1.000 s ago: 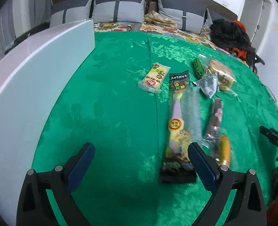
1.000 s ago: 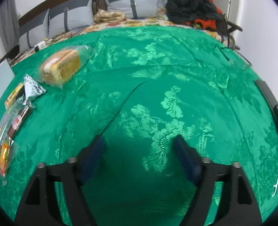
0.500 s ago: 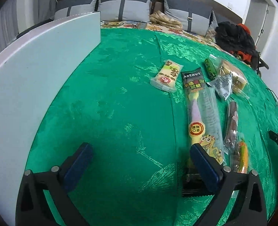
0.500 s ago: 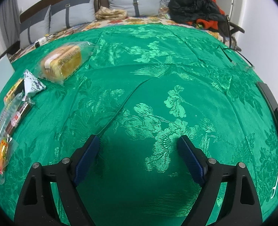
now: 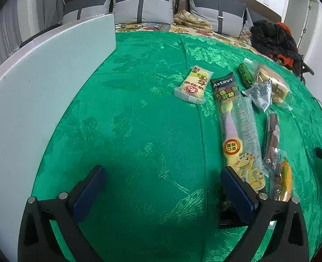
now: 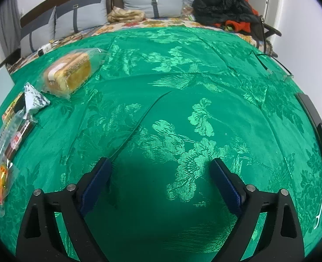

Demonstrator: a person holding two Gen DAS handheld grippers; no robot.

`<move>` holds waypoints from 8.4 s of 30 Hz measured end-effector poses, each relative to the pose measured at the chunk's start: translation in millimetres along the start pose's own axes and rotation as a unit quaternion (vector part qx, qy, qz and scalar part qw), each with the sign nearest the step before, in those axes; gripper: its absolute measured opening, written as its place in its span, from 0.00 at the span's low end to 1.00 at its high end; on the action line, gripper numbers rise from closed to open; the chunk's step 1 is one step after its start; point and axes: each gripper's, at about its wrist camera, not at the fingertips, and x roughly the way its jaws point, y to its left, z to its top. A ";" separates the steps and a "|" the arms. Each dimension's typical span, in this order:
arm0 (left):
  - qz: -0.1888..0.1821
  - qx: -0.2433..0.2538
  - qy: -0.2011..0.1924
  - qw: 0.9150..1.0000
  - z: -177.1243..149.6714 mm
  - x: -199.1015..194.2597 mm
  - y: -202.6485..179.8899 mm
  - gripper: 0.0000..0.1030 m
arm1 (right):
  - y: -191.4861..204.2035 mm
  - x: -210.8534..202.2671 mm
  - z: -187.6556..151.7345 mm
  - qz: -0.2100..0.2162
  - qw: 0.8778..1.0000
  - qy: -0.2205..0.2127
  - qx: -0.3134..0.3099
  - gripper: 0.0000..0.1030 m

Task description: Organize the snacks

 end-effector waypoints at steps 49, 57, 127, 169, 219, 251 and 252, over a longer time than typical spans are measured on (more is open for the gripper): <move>0.020 0.016 0.008 1.000 0.6 3.0 -5.8 1.00 | -2.8 13.0 13.8 0.014 1.000 0.002 -0.015 0.95; 0.020 0.016 0.008 1.000 0.6 3.0 -6.0 1.00 | -2.7 13.1 13.8 0.014 1.000 0.002 -0.015 0.95; 0.021 0.017 0.008 1.000 0.4 2.5 -6.3 1.00 | -2.9 13.5 14.4 0.012 1.000 0.003 -0.017 0.95; -0.056 -0.017 -0.003 0.998 15.2 -25.4 5.9 0.99 | -2.2 13.9 14.5 0.004 1.000 0.003 -0.009 0.95; 0.029 0.138 0.090 0.986 67.3 26.7 -63.0 0.69 | -3.5 15.1 14.8 0.003 1.000 0.003 -0.010 0.95; -0.093 -0.047 -0.051 0.993 21.5 -169.2 44.3 0.11 | 153.8 -38.4 -9.6 0.215 0.967 0.138 0.003 0.91; -0.094 -0.051 -0.055 0.993 20.0 -173.7 50.0 0.11 | 150.5 -38.9 -8.8 0.212 0.967 0.138 0.007 0.91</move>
